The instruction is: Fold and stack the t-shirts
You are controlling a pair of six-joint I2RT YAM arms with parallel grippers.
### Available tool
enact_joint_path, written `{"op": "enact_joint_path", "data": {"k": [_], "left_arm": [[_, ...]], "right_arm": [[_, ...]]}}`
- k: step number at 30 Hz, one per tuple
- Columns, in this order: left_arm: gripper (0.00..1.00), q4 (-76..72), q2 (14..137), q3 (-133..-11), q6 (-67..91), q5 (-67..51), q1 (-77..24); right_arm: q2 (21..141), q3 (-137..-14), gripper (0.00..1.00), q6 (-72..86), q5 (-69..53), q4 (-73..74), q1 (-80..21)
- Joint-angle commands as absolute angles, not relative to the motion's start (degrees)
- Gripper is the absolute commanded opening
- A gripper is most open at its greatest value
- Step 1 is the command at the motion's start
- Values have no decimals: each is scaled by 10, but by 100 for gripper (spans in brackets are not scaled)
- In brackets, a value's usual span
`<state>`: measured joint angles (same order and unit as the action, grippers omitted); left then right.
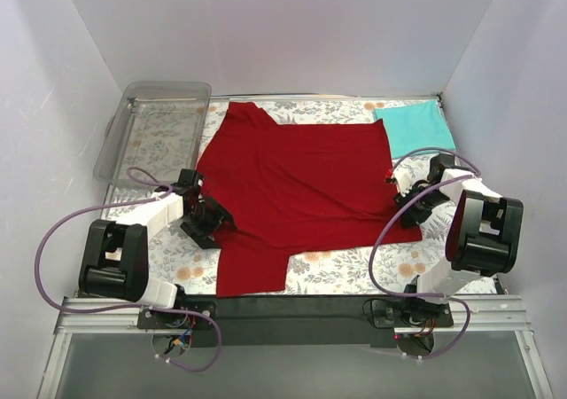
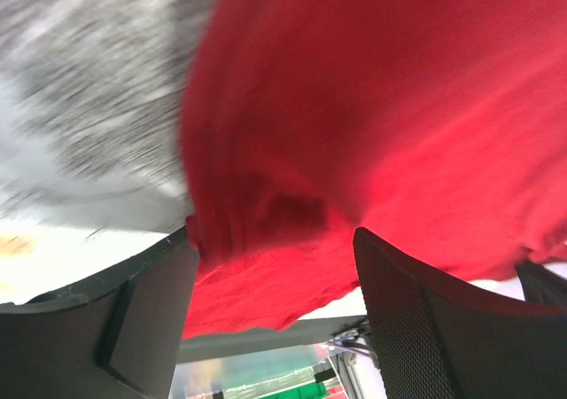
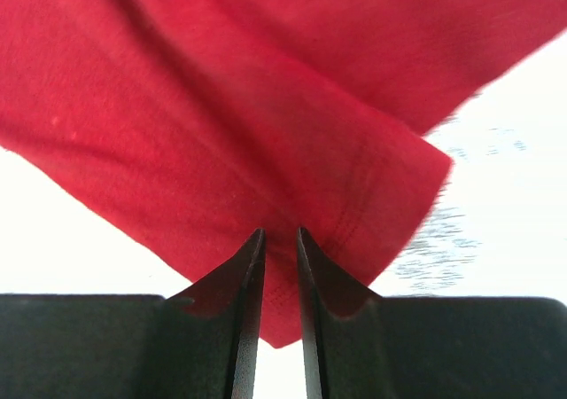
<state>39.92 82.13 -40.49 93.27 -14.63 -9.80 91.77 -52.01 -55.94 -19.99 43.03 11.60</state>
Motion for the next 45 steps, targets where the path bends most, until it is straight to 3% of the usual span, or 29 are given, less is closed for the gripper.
{"op": "enact_joint_path", "data": {"k": [1,8,12,14,15,18,22,27,30,33,35,38,43,44,45], "left_arm": [[65,314,848,-435,911,-149,-97],[65,272,903,-505,882,-161,-97],[65,259,904,-537,833,-179,-97],[65,256,876,-542,802,-202,-97],[65,258,861,-541,771,-207,-97],[65,294,802,-535,722,-223,-97],[65,351,727,-494,701,-236,-97],[65,390,647,-452,695,-252,-97],[65,408,596,-456,692,-242,-97],[65,434,555,-479,679,-211,-97],[58,442,535,-482,673,-190,-96],[58,426,493,-476,693,-171,-97],[66,406,430,-487,721,-137,-97],[69,412,420,-492,721,-106,-97],[78,418,400,-499,720,-88,-97]], "right_arm": [[950,-551,24,-553,-170,354,124],[985,-629,25,-515,-201,347,125],[976,-641,31,-517,-221,357,125],[948,-635,39,-531,-228,383,125],[937,-626,50,-541,-230,390,125],[876,-603,59,-560,-229,415,125],[801,-559,62,-594,-246,438,126],[783,-555,62,-679,-354,540,106],[780,-534,61,-712,-403,563,20],[772,-523,60,-725,-461,556,-130],[773,-530,60,-695,-487,504,-236],[798,-551,59,-579,-465,375,-376],[913,-614,57,-398,-347,252,-559],[928,-620,57,-379,-325,224,-576],[941,-625,57,-364,-310,213,-591]]}}
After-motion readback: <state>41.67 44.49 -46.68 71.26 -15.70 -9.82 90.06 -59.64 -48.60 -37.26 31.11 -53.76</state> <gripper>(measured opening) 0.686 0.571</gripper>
